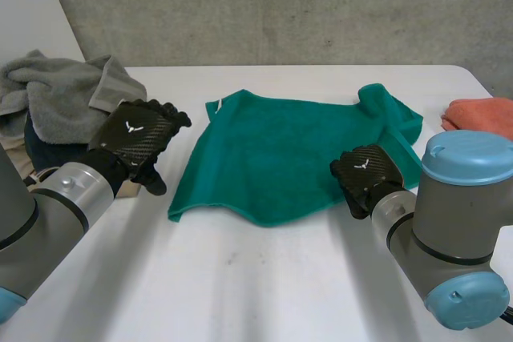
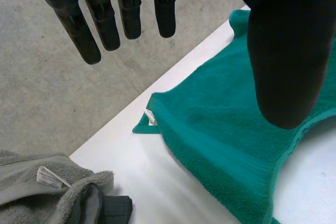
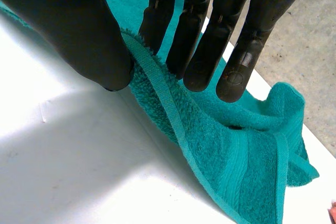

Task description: Fold the laundry.

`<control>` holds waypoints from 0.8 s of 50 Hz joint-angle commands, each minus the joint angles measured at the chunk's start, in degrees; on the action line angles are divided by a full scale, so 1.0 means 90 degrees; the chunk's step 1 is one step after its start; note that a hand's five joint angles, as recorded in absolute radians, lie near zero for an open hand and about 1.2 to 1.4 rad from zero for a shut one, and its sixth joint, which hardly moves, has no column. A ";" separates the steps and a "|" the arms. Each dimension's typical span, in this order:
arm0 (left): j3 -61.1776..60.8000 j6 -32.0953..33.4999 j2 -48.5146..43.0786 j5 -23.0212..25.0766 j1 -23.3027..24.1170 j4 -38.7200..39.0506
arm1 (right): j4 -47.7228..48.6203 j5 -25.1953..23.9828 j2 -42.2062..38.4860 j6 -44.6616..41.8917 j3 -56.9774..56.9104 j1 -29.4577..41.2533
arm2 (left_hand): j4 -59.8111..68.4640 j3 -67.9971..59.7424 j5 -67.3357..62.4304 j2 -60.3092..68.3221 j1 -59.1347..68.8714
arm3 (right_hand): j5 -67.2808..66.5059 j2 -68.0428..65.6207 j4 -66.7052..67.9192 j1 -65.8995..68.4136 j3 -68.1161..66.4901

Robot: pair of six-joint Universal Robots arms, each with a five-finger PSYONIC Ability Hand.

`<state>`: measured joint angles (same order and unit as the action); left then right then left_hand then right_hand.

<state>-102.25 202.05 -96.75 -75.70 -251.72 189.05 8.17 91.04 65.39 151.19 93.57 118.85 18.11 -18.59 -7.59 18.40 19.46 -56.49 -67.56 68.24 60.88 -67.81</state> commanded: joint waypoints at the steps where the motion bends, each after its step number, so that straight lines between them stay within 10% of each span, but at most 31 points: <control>1: -0.0016 -0.0370 -0.0284 -0.0056 0.0273 0.0049 | -0.0020 0.0041 0.0068 0.0037 0.0004 0.0017 | -0.0111 0.0164 0.0054 -0.0143 -0.0260 | -0.1501 -0.1382 0.1307 0.2124 -0.1355; 13: 0.0344 -0.0487 -0.1973 -0.1578 0.1035 0.0790 | -0.0303 0.0041 0.0527 0.0272 0.0034 0.0007 | 0.0038 0.0015 -0.0096 0.0006 -0.0111 | -0.1501 -0.1382 0.1307 0.2124 -0.1355; 40: 0.1380 -0.0458 -0.3205 -0.1687 0.1075 0.0957 | -0.0547 -0.0066 0.1591 0.0838 -0.0025 -0.0071 | 0.2225 -0.2172 -0.2283 0.2193 0.2076 | -0.1501 -0.1382 0.1307 0.2124 -0.1355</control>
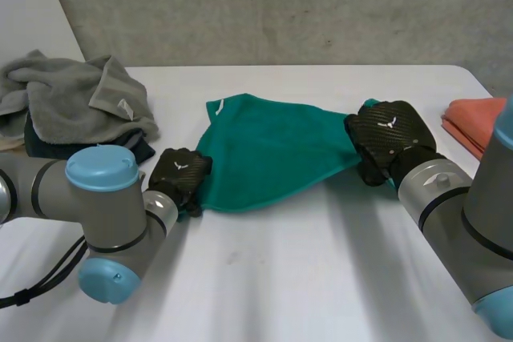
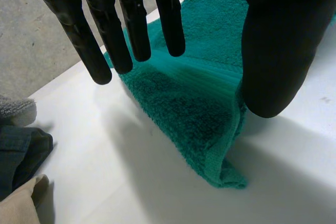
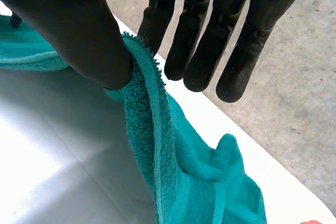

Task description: Fold the laundry.

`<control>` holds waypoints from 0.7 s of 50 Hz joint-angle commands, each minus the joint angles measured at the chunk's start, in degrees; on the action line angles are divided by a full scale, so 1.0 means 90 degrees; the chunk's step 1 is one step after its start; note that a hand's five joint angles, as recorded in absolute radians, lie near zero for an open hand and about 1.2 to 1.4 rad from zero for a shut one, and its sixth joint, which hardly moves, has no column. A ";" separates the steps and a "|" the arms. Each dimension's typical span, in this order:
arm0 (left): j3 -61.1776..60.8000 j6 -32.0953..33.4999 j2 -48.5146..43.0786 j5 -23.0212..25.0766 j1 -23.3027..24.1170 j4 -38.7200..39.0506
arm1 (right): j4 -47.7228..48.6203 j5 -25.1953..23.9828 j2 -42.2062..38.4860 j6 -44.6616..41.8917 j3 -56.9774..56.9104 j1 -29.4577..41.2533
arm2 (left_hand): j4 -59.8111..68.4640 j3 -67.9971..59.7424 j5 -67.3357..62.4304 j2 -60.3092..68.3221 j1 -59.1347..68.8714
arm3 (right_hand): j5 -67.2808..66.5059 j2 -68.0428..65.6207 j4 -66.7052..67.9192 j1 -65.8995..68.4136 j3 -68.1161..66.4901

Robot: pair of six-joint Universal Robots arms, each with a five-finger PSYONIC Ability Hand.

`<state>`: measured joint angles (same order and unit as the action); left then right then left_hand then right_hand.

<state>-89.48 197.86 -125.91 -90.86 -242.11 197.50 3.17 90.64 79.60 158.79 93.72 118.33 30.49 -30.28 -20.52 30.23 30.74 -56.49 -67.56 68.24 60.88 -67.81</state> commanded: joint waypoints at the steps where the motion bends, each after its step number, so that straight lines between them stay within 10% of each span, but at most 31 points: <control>1: -0.0038 0.0008 0.0025 -0.0002 0.0007 0.0028 | 0.0019 -0.0023 0.0013 -0.0007 -0.0061 -0.0003 | 0.0849 -0.0873 -0.0846 0.0879 0.0823 | -0.1501 -0.1382 0.1307 0.2124 -0.1355; 9: -0.0028 0.0027 -0.0141 -0.0012 -0.0032 0.0185 | 0.0058 -0.0023 0.0013 0.0003 -0.0091 -0.0032 | 0.1240 -0.1264 -0.1237 0.1270 0.1213 | -0.1501 -0.1382 0.1307 0.2124 -0.1355; 14: -0.0068 0.0397 -0.0102 -0.0099 -0.0042 0.0360 | 0.0068 -0.0023 -0.0016 0.0003 -0.0091 -0.0052 | 0.5487 -0.5511 -0.5483 0.5516 0.5460 | -0.1501 -0.1382 0.1307 0.2124 -0.1355; 22: -0.0136 0.0691 0.0278 -0.0821 -0.0158 0.0711 | -0.0146 -0.0256 -0.0201 -0.0055 0.0036 0.0055 | 0.5501 -0.5525 -0.5498 0.5530 0.5474 | -0.1501 -0.1382 0.1307 0.2124 -0.1355; 28: -0.0204 0.0691 0.0552 -0.0832 -0.0344 0.0771 | -0.1561 -0.1008 -0.0719 -0.0124 -0.0139 0.0173 | 0.5501 -0.5525 -0.5498 0.5530 0.5474 | 0.5791 0.5910 -0.5984 -0.5167 0.5937; 35: -0.0487 0.0682 0.1098 -0.0822 -0.0530 0.0722 | -0.1387 -0.0970 -0.0602 -0.0231 -0.0481 -0.1542 | 0.5501 -0.5525 -0.5498 0.5530 0.5474 | 0.6138 0.6257 -0.6331 -0.5514 0.6284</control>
<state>-92.05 204.15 -119.45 -98.67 -245.80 204.33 -9.82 81.80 73.37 157.78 91.29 114.94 68.60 -68.09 -55.87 68.60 66.97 -3.86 -12.80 13.63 12.31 -12.08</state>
